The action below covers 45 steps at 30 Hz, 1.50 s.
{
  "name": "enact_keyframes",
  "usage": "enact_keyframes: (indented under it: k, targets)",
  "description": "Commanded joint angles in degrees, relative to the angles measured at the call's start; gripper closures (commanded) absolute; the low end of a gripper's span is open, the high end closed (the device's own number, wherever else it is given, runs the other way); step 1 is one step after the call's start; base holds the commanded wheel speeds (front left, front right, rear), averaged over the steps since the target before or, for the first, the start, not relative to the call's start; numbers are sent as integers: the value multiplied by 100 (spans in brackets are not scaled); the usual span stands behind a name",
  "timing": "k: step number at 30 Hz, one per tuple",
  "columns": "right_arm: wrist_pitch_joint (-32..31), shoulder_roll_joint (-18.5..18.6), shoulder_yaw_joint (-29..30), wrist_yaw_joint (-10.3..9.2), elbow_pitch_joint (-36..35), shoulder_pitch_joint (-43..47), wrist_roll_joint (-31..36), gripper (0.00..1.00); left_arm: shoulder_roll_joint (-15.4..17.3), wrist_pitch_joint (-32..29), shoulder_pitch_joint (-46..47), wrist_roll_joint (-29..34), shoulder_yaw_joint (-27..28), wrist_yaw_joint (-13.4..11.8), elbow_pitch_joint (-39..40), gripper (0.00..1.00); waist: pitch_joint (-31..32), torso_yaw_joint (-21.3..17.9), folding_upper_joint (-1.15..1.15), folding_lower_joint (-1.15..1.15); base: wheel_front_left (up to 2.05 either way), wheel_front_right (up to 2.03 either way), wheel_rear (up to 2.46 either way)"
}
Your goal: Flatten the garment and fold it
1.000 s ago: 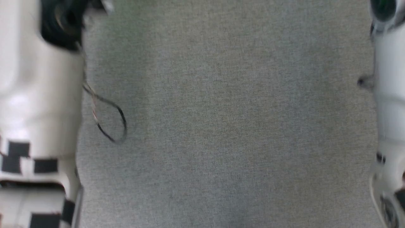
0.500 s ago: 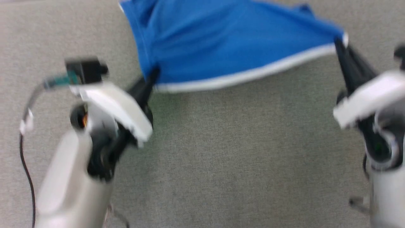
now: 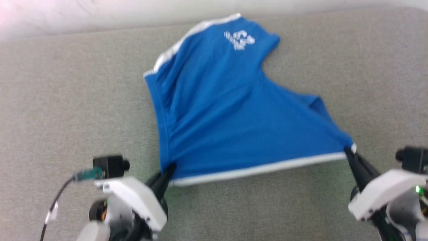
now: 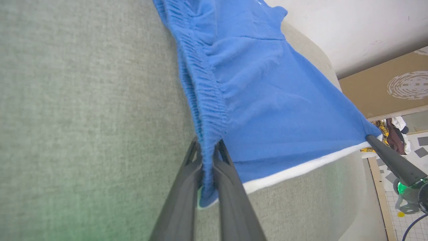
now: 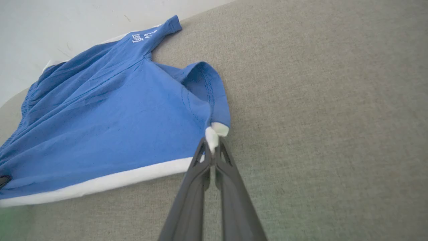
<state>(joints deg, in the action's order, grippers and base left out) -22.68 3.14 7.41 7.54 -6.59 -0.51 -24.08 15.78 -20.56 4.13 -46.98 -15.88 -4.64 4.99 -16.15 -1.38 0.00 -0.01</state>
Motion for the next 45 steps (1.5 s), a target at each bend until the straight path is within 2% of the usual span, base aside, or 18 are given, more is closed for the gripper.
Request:
enact_keyframes:
  k: [1,16,23,29,35,45]
  targets:
    - [-18,-11,35,-5,-46,111,-60,100,41,32,-144,-49,30,-28,32,100,208,44,0,1,0,0,0]
    - [-1039,-25,94,-5,-927,1625,-444,100,141,-82,-1822,-455,-9,-175,719,100,1007,54,0,1,0,0,0]
    - [-1002,-25,288,-5,-1216,1805,-543,100,52,81,-1990,-541,133,-284,913,100,1075,117,0,1,0,0,0]
    - [-890,-25,421,-5,-1302,1302,-249,100,-123,216,-1555,-480,210,-423,939,100,826,246,0,1,0,0,0]
    - [-1082,-13,363,-5,-1445,293,213,100,-225,125,-808,-384,221,-591,947,100,328,407,0,1,0,0,0]
    - [-1455,357,-38,-5,-1101,-1412,527,100,-366,-73,288,-257,117,-721,874,100,-245,757,0,1,0,0,0]
